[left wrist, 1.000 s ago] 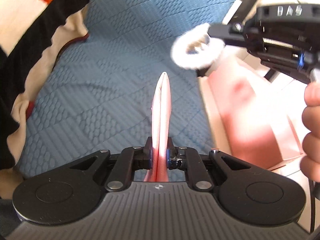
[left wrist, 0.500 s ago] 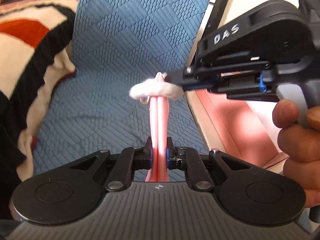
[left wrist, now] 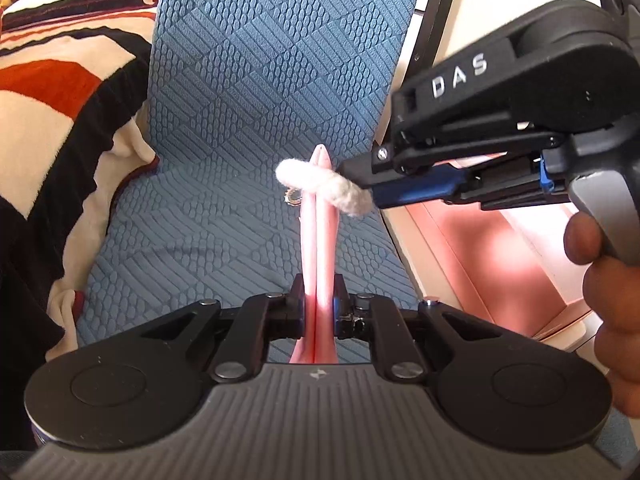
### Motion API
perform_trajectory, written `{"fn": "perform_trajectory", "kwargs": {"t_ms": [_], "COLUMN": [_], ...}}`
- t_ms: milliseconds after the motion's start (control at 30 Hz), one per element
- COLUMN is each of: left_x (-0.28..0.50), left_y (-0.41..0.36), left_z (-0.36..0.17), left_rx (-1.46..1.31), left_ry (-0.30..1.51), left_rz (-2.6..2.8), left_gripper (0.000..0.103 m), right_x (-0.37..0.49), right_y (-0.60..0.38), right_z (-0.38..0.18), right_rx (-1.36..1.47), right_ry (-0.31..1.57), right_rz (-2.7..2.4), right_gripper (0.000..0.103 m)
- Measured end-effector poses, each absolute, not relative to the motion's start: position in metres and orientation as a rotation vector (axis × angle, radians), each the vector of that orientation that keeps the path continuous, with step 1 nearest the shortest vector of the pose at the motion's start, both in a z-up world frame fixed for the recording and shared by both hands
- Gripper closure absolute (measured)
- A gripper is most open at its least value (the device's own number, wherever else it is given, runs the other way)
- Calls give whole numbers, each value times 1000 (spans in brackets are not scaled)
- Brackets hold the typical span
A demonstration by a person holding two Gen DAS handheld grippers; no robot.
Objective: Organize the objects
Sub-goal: 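Lift the hair tie and loop it over the strip end in the left gripper, then push the hair tie down along the pink strip with the right gripper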
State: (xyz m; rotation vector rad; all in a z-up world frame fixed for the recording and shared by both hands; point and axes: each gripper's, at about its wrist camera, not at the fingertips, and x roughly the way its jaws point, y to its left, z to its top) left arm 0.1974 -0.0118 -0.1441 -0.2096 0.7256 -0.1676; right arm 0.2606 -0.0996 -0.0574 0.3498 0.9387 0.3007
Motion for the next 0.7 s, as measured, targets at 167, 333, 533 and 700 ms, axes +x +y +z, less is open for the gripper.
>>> {"fn": "perform_trajectory", "kwargs": {"t_ms": [167, 333, 533, 700], "left_x": [195, 196, 195, 194], "left_y": [-15, -19, -23, -27], "left_z": [-144, -145, -146, -147], "left_rx": [-198, -166, -107, -48], "left_ry": [728, 730, 729, 724], "left_rz": [-182, -186, -176, -172], "left_gripper": [89, 89, 89, 89], "right_x": [260, 261, 265, 271], "right_y": [-106, -110, -107, -101], "right_z": [-56, -51, -42, -32], "right_rx": [348, 348, 325, 304], "right_ry": [925, 911, 905, 898], "right_rz": [292, 294, 313, 345], "right_gripper": [65, 66, 66, 66]}}
